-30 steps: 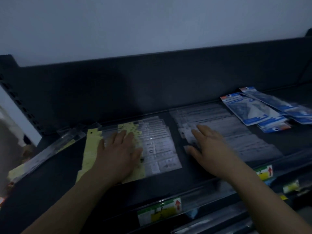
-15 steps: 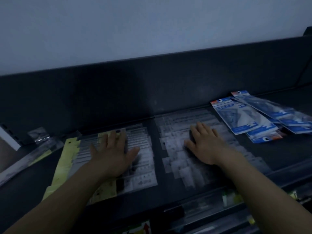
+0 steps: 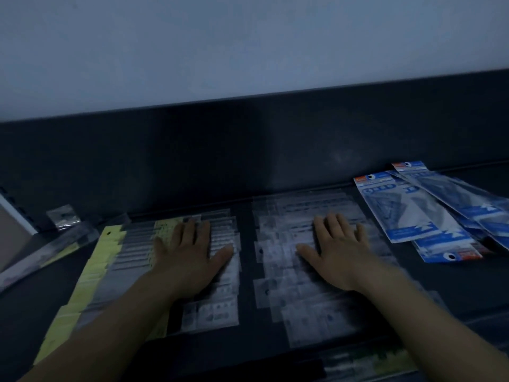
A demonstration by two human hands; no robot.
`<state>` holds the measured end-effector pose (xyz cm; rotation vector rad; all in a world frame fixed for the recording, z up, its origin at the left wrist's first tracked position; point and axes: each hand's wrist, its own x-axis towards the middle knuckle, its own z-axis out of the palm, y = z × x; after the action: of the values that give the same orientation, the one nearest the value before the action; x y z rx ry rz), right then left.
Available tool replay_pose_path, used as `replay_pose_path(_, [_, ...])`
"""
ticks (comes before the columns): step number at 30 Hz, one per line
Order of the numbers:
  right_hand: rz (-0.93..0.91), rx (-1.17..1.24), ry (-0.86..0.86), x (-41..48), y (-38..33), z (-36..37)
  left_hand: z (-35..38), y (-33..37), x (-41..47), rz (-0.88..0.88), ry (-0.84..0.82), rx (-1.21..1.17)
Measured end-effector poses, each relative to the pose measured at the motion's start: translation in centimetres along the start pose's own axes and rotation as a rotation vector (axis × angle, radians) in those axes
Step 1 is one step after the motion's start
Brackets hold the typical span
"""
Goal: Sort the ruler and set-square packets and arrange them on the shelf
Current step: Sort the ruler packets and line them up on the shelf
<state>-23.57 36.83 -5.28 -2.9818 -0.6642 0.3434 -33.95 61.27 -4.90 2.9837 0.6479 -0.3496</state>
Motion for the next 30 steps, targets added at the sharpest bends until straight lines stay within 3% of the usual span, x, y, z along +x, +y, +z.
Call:
replay_pose_path(5, [-0.032, -0.015, -0.008, 0.6, -1.3, -0.8, -0.2, -0.6, -0.2, 0.019, 0.042, -0.064])
replay_pose_path(10, [-0.262, 0.045, 0.186, 0.6, -5.6, -2.9, -1.9, -6.3, -0.6, 0.094, 0.389, -0.217])
replay_pose_path(14, [-0.463, 0.055, 0.195, 0.7, -11.6, -3.3, -3.0, -12.9, -1.4, 0.024, 0.495, -0.243])
replay_pose_path(17, [-0.519, 0.059, 0.163, 0.6, -15.2, -3.5, -3.4, -18.0, -1.8, -0.154, 0.426, -0.126])
replay_pose_path(21, [-0.538, 0.09, 0.105, 0.2, -18.9, -3.2, -3.0, -24.1, -2.0, -0.39, 0.176, 0.001])
replay_pose_path(30, [-0.479, 0.141, 0.074, -0.4, -22.3, -1.6, -4.3, -27.1, -1.9, -0.294, -0.054, -0.067])
